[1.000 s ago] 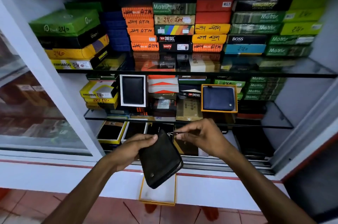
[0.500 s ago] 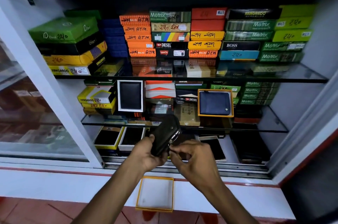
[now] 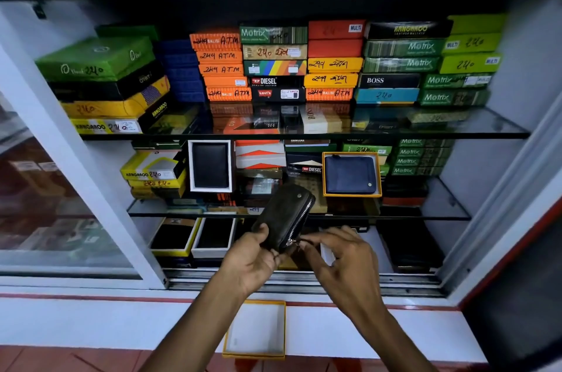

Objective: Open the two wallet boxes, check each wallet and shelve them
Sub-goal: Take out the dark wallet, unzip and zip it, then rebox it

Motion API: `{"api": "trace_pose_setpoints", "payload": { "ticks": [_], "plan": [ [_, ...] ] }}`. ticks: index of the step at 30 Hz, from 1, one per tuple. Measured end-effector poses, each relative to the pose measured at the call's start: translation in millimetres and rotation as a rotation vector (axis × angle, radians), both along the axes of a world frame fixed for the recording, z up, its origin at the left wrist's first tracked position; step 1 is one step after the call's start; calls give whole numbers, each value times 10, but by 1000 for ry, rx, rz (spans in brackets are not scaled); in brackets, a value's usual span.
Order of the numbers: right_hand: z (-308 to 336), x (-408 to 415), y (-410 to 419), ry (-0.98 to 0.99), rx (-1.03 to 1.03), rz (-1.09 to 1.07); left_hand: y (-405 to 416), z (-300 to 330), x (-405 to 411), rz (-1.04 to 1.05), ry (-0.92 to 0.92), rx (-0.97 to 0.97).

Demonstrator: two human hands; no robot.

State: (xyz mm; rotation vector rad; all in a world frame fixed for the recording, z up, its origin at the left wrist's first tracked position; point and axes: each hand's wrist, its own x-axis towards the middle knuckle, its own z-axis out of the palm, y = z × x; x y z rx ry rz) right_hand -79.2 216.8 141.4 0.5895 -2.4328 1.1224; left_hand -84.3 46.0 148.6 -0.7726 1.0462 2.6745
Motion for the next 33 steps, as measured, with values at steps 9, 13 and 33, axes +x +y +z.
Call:
{"api": "trace_pose_setpoints", "payload": {
  "ticks": [9,13,33],
  "plan": [
    [173,-268,351,-75,-136,-31,-271,-46,250,-121,145,-216],
    [246,-478,355,-177,-148,133,-376,113,330,-367,263,-384],
    [340,-247,431,-690,-515,517,-296,489,533,-245,445,-768]
  ]
}}
